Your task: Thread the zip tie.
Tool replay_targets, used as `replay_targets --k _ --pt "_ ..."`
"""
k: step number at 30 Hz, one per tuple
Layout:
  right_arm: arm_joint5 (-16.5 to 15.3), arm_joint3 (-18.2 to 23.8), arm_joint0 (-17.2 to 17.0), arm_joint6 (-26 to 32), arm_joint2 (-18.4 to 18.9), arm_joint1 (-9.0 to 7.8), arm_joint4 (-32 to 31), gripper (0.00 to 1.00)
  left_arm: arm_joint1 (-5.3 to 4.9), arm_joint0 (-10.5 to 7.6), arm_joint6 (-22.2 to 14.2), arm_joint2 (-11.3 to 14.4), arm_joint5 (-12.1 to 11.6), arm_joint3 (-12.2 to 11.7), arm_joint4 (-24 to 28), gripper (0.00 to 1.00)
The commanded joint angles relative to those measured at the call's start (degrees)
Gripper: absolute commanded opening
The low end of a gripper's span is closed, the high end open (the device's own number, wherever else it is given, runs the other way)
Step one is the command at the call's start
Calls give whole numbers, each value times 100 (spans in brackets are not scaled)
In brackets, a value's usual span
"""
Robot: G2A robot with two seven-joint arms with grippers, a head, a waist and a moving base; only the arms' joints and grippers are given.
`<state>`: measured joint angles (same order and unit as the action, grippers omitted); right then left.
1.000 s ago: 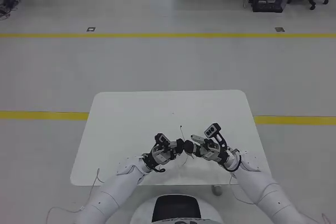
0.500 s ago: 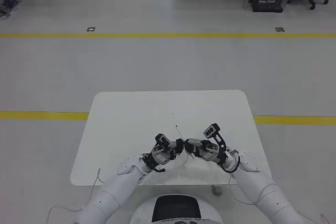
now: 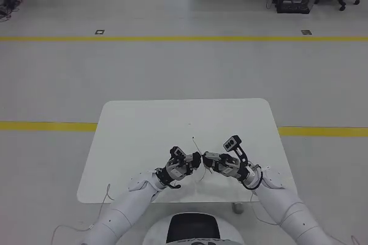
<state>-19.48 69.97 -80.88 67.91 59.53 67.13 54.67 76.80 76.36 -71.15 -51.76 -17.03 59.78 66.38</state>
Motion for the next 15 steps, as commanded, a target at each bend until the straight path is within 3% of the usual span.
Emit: replay_targets --k 1,10,15 --pt "0 9 -13 11 22 5 -18 9 1 0 2 0 3 -6 4 0" --pt "0 47 -71 98 121 36 -95 12 7 -3 13 1 9 -25 14 0" --pt "0 52 -92 140 168 54 -127 9 10 -4 3 3 18 -29 26 0"
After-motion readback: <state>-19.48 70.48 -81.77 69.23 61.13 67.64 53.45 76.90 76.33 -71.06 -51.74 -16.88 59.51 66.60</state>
